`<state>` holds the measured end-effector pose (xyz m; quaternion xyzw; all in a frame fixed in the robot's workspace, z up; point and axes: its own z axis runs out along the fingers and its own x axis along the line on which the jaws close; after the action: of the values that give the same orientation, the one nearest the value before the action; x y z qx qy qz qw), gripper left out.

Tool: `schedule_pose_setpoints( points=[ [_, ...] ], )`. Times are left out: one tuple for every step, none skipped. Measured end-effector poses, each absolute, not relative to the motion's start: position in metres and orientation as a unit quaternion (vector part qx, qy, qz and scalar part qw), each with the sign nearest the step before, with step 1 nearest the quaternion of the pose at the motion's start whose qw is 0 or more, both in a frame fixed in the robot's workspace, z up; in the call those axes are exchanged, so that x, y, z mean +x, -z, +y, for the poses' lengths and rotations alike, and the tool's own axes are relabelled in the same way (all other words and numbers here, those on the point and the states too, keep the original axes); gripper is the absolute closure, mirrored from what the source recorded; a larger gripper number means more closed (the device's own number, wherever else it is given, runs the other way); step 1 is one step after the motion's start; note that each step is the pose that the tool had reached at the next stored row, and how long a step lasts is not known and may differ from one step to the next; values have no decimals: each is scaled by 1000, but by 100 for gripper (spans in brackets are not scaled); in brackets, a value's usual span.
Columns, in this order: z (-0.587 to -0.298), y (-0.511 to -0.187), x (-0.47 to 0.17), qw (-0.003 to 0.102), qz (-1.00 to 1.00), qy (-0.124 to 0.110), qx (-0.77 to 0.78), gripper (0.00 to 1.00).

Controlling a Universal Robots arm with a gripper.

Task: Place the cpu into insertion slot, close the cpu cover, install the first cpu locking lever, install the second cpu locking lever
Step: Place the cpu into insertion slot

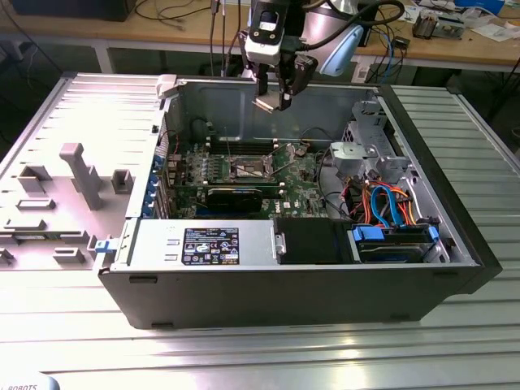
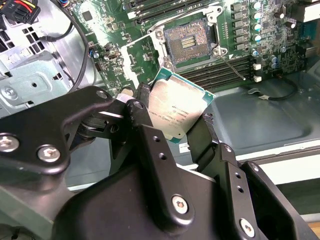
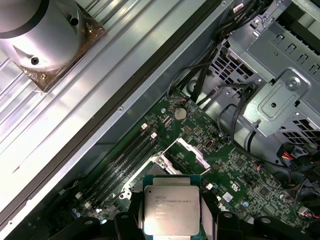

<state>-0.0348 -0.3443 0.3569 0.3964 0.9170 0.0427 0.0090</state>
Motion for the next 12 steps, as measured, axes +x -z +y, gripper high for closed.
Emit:
schedule_pose_setpoints(
  points=[
    [-344, -357, -35, 9, 917, -43, 396, 46],
    [-344, -357, -35, 9, 917, -43, 396, 46],
    [-344, -357, -35, 9, 917, -43, 396, 46],
    [-344, -357, -35, 9, 917, -43, 396, 46],
    [-344, -357, -35, 9, 917, -43, 396, 46],
    [-344, -357, -35, 9, 917, -43, 397, 46],
    [-344, -357, -35, 9, 917, -43, 397, 46],
    [-344, -357, -35, 9, 916, -43, 398, 46],
    [-344, -357, -35, 9, 916, -43, 399, 46],
    [-344, -357, -35, 9, 914, -43, 403, 46],
    [-344, -357, -35, 9, 913, -43, 406, 46],
    [-344, -357, -35, 10, 911, -43, 411, 46]
  ],
)
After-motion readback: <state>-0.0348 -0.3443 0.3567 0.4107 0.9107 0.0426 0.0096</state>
